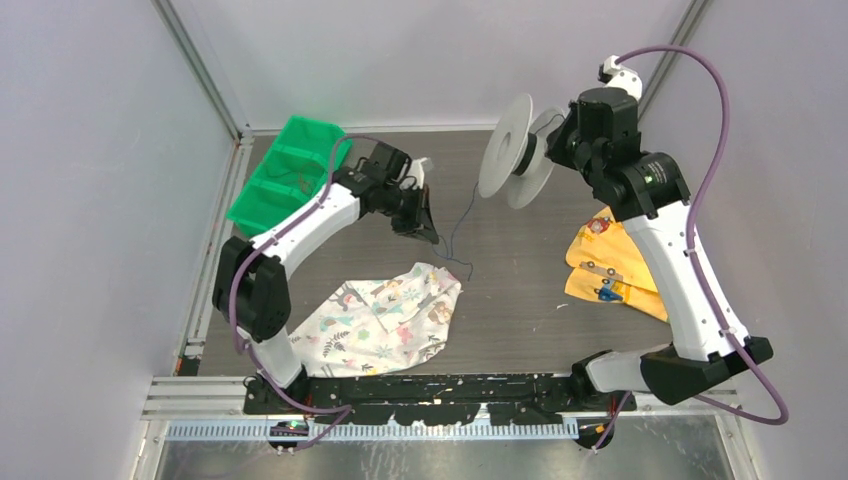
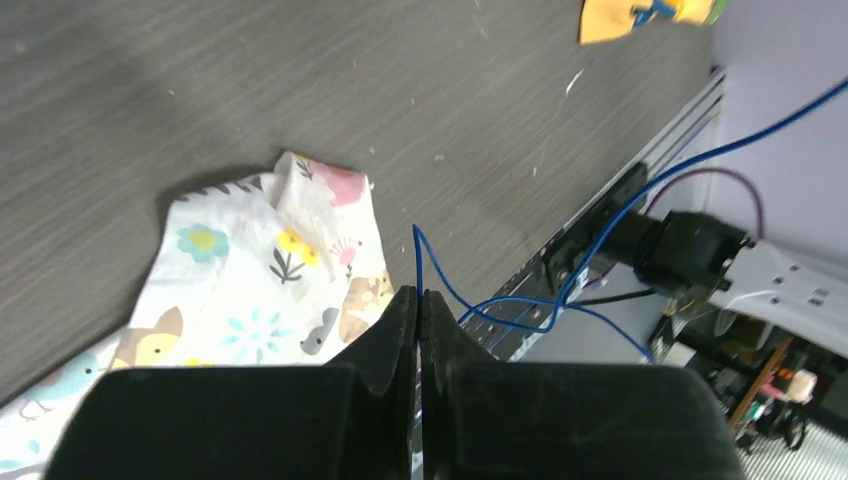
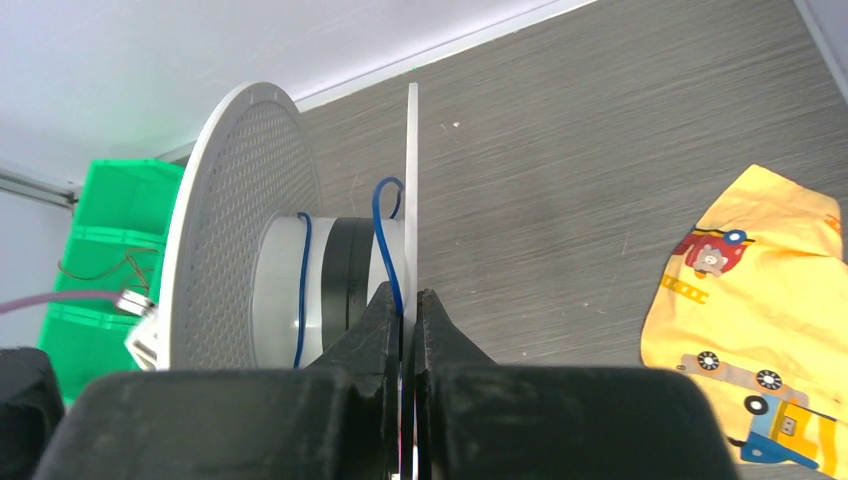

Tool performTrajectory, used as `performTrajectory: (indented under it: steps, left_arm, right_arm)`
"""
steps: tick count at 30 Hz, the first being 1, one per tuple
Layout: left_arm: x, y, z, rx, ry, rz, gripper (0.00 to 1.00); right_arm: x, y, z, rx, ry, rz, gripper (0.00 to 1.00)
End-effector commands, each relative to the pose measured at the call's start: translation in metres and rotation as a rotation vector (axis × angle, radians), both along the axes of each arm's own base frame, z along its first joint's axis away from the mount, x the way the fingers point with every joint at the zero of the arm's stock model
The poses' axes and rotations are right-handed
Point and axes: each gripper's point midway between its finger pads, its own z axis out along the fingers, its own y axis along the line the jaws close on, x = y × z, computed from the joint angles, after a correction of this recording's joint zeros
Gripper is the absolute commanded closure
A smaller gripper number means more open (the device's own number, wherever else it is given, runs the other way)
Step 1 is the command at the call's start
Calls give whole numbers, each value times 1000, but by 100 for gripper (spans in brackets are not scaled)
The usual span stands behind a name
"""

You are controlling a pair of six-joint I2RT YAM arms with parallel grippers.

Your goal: Wrap the cables

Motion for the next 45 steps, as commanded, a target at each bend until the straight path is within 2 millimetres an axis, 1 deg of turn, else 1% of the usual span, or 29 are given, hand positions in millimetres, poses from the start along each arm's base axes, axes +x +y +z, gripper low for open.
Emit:
performTrajectory:
  steps: [1,2,5,8,11,14,17,18,20,23,25,28,31,33,35,37,38,39,40,43,45]
  left_arm:
    - [-27,-8,23,43,-75,-89,99]
    - [-32,-12,26,52,-84,-106,100]
    - [-47,-23,50,27,-141,-153,100]
    - [-58,-26,75,10,-194,-185,99]
    - [-64,-26,95,-1,-226,-203,100]
    - [-66,-31,117,-49,-250,-216,100]
    - [-65,-38,153,-122,-311,-228,99]
    - [-63,-41,166,-144,-338,-229,100]
    - [-58,-45,190,-176,-391,-232,100]
    - [-48,-54,214,-201,-445,-246,100]
    - [-41,-60,227,-220,-473,-246,100]
    - [-28,-69,243,-286,-504,-213,99]
    - [-12,-70,254,-349,-511,-166,100]
    - [-2,-69,260,-411,-498,-138,100]
    - [8,-66,263,-472,-472,-112,99]
    - [16,-64,261,-519,-440,-93,99]
    - [21,-61,253,-524,-415,-77,99]
    - [25,-59,252,-534,-409,-70,99]
    - [30,-57,245,-533,-389,-60,100]
    - [43,-51,229,-535,-352,-43,100]
    - [51,-46,211,-492,-340,-44,99]
  right_arm:
    - [18,5,45,155,-174,-20,99]
    - [21,3,39,156,-170,-33,99]
    - [30,-5,21,142,-137,-76,99]
    - [37,-5,4,143,-112,-81,100]
    - [42,0,-11,162,-86,-76,99]
    - [48,9,-32,151,-30,-44,99]
    - [48,23,-59,102,73,32,99]
    - [47,30,-72,66,120,62,99]
    - [37,43,-93,-22,190,126,99]
    - [17,62,-115,-127,262,216,99]
    - [3,74,-120,-153,274,271,99]
    - [-18,91,-122,-151,270,356,99]
    - [-40,109,-125,-104,253,458,99]
    - [-55,117,-122,-74,231,517,99]
    - [-69,123,-120,-57,223,565,99]
    - [-79,125,-117,-48,217,594,99]
    - [-84,126,-116,-43,214,609,99]
    - [-89,126,-115,-38,212,621,99]
    - [-94,127,-113,-30,209,641,99]
    - [-106,127,-100,-4,174,675,99]
    - [-115,128,-93,19,167,711,99]
